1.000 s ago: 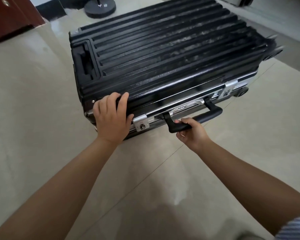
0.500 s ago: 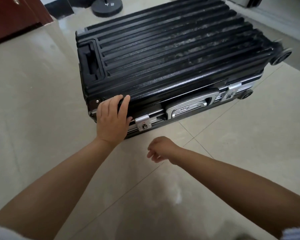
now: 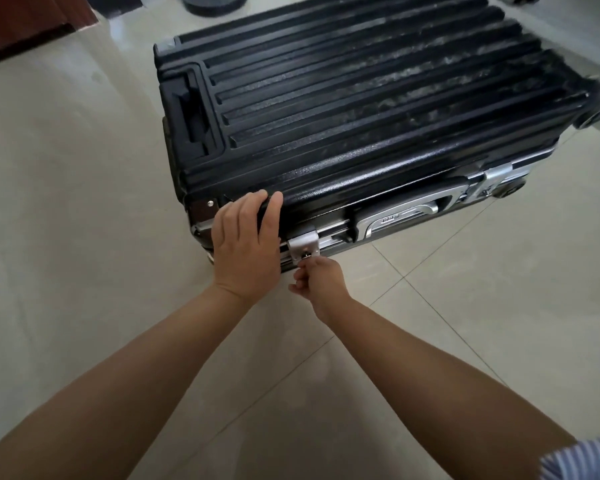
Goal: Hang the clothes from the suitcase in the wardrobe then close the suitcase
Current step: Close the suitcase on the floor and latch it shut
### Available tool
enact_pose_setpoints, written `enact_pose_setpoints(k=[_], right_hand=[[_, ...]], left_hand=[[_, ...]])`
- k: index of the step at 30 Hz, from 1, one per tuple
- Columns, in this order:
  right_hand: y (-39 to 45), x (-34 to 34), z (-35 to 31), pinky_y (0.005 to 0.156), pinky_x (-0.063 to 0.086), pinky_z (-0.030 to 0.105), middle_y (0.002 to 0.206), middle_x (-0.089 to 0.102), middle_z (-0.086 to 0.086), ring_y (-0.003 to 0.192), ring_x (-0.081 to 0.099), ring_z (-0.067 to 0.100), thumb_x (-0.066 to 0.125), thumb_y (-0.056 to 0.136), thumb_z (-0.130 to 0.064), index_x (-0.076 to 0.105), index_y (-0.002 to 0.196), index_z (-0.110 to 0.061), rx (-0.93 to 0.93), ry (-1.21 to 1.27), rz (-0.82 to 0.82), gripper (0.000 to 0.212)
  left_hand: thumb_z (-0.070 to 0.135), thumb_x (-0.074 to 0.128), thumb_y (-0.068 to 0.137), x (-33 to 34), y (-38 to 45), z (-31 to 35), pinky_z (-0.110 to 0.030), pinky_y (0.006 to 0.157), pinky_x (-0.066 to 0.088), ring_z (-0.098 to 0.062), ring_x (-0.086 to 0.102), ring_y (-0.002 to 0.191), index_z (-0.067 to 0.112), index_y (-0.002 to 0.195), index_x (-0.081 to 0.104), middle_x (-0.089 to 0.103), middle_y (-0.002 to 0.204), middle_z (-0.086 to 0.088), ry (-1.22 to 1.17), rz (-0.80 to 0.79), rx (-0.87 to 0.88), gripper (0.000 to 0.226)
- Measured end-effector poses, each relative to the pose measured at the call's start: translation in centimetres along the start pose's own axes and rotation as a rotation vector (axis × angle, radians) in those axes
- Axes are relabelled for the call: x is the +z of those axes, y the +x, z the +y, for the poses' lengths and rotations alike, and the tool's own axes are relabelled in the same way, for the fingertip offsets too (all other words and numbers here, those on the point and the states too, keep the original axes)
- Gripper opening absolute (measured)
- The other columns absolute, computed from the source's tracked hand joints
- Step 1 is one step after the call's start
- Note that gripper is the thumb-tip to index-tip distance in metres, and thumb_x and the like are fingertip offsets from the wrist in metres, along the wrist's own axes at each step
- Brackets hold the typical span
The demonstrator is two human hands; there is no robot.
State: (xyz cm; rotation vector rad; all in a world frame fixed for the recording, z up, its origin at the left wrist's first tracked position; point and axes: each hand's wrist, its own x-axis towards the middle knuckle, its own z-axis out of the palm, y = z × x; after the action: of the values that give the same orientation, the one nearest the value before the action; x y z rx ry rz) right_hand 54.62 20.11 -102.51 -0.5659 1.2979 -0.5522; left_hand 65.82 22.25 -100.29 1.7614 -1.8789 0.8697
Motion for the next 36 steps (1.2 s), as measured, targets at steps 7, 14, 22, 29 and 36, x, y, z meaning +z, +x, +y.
enact_pose_setpoints(k=[7,14,22,29,36], right_hand=[[0.2,0.8,0.2,0.043,0.05,0.021,0.055,0.04,0.007,0.027,0.036,0.004,0.033,0.096,0.0,0.047,0.067,-0.006,-0.062,0.151,0.022,0.033],[0.4,-1.0,-0.6,0.045,0.051,0.019,0.059,0.051,0.009,0.028,0.046,0.005,0.042,0.094,-0.003,0.05,0.07,-0.008,-0.037,-0.204,-0.16,0.026],[3.3,-13.2,-6.8,0.046,0.046,0.018,0.066,0.051,0.007,0.046,0.05,0.013,0.038,0.095,-0.003,0.054,0.097,-0.002,-0.181,-0.121,0.407,0.016],[4.9,-17.0,-9.8,0.065,0.036,0.022,0.081,0.043,0.003,0.061,0.036,0.008,0.04,0.09,0.0,0.043,0.102,-0.016,-0.362,0.039,0.546,0.02],[6.3,-16.7,-10.7,0.057,0.037,0.004,0.106,0.044,0.01,0.072,0.043,0.008,0.039,0.083,0.007,0.045,0.1,-0.003,-0.447,-0.057,0.529,0.02]], left_hand=[[0.001,0.042,0.07,-0.1,-0.2,-0.4,-0.035,0.09,0.03,-0.027,0.038,0.105,0.004,0.121,0.042,0.036,0.117,-0.013,-0.064,0.004,0.004,0.051],[0.007,0.038,0.068,-0.7,-0.4,-0.8,-0.036,0.088,0.03,-0.028,0.037,0.103,0.004,0.121,0.042,0.036,0.116,-0.012,-0.065,-0.048,-0.024,0.052],[0.036,0.037,0.078,-1.5,3.7,0.5,-0.036,0.074,0.028,-0.027,0.045,0.084,0.006,0.108,0.054,0.061,0.092,-0.015,0.063,-0.251,0.001,0.046],[0.034,0.045,0.075,-0.4,9.9,5.2,-0.041,0.07,0.051,-0.034,0.063,0.081,0.005,0.09,0.066,0.064,0.091,-0.015,-0.144,-0.372,0.122,0.039],[0.026,0.065,0.065,1.2,12.4,5.9,-0.05,0.072,0.049,-0.035,0.065,0.075,0.0,0.075,0.063,0.063,0.088,-0.018,-0.348,-0.41,0.131,0.028]])
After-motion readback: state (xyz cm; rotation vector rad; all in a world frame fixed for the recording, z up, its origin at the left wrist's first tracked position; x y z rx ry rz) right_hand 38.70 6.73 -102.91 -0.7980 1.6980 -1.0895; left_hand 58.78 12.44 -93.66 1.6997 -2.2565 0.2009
